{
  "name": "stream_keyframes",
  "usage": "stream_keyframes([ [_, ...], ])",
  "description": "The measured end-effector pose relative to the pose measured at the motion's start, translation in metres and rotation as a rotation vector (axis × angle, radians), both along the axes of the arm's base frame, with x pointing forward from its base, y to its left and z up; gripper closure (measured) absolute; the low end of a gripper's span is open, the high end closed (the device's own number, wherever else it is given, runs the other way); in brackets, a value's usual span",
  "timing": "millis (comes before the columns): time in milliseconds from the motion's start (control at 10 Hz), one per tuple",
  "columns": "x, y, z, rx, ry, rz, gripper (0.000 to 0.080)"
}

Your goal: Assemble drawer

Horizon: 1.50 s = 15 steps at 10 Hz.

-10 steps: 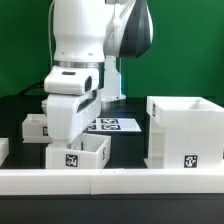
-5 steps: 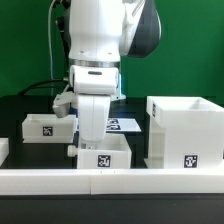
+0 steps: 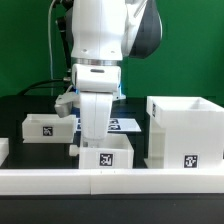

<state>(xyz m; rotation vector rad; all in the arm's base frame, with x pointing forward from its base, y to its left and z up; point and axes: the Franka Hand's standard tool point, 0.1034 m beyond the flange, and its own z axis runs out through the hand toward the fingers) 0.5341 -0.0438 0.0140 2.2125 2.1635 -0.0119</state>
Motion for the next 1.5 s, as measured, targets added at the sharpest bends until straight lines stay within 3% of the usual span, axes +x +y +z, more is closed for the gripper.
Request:
stream_keyframes([
  [300, 0.004, 0.013, 0.001, 0.004, -0.003, -0.010, 0.0758],
  [1000, -0.004, 0.010, -0.003, -0.001, 0.071, -0.020, 0.0758],
  [1500, 0.010, 0.018, 0.003, 0.006, 0.036, -0.016, 0.0758],
])
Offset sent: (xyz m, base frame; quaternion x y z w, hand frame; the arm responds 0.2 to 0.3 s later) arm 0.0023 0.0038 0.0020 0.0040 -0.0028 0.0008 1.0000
